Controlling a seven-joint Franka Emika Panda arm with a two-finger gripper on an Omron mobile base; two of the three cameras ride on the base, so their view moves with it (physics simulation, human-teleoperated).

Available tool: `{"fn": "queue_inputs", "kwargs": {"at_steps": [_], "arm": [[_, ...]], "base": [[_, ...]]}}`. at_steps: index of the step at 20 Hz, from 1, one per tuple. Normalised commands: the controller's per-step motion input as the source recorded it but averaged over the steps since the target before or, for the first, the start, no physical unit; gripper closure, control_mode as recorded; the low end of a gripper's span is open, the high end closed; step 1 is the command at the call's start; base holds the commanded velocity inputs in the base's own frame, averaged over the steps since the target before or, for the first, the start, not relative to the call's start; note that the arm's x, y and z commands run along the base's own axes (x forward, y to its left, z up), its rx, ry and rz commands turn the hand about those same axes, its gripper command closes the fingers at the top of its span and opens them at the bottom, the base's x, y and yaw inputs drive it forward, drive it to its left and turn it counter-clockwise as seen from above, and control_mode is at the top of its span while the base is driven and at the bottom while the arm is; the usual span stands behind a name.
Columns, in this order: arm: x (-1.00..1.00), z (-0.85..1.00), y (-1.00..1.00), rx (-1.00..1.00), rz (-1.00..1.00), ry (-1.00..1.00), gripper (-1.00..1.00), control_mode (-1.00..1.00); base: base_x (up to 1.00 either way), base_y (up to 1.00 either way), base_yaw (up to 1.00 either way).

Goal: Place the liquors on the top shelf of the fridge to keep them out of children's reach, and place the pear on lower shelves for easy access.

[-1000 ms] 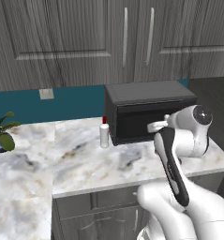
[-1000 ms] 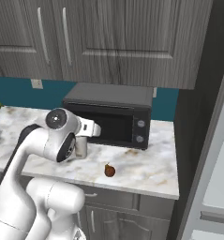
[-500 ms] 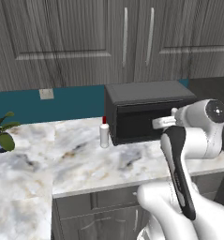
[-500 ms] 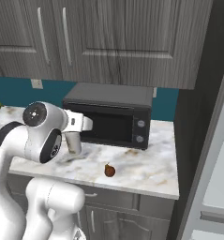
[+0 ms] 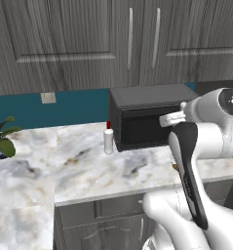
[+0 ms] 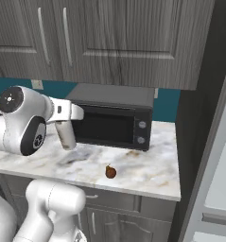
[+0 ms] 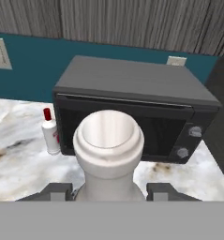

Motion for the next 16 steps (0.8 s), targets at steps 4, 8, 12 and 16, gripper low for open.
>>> {"fn": "queue_inputs", "kwargs": {"at_steps": [4,8,12,16], "arm": [[-0.11,0.07,0.01,-0.02,0.0,0.0,1.0,1.0],[0.0,0.0,0.0,0.0,0.0,0.0,1.0,1.0],[0.0,0.0,0.0,0.0,0.0,0.0,1.0,1.0],[0.0,0.0,0.0,0.0,0.0,0.0,1.0,1.0]], "base": [[-0.38,0.0,0.0],[-0.45,-0.02,0.0],[-0.5,-0.17,0.0],[-0.53,-0.41,0.0]]}}
